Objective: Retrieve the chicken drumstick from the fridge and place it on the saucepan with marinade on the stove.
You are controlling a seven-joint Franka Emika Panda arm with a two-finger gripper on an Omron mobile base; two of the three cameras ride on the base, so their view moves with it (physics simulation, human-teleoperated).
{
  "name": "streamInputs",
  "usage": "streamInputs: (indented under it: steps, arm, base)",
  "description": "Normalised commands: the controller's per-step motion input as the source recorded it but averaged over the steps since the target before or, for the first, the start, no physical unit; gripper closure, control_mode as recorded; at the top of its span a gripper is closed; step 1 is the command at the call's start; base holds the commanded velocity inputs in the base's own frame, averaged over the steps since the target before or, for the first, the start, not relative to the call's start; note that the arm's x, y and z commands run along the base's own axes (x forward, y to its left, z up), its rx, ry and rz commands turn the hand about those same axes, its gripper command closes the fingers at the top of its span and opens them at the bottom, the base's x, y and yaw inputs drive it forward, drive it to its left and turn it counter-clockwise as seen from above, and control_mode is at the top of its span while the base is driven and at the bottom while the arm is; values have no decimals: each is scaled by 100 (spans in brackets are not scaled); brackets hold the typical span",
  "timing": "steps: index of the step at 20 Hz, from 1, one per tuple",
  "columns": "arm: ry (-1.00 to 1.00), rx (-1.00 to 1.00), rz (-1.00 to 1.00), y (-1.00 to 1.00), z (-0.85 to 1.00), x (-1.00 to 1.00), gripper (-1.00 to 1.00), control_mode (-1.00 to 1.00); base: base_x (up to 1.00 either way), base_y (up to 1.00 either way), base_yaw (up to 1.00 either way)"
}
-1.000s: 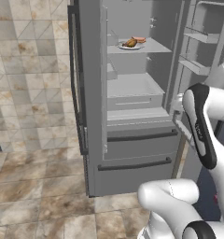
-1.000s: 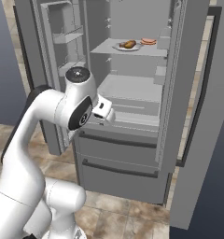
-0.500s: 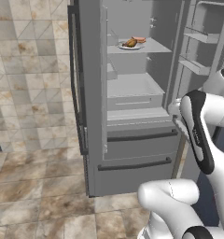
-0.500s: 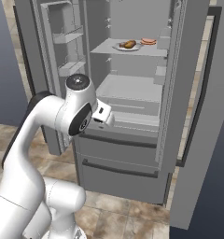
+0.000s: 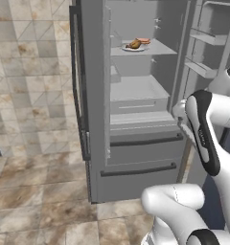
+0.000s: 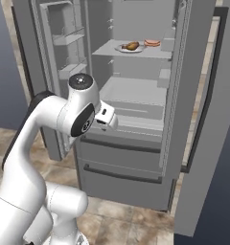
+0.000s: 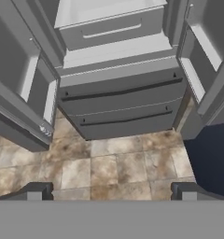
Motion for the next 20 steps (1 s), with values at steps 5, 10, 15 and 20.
streamInputs:
  steps: [5,10,15,20]
  arm:
    - [0,0,0,0,0,0,-100,100]
    - [0,0,0,0,0,0,-100,100]
    - [0,0,0,0,0,0,-100,100]
    - [0,0,0,0,0,0,-100,100]
  base:
    - [38,-14,0]
    - [14,-40,0]
    - [23,-31,0]
    - [50,-5,0]
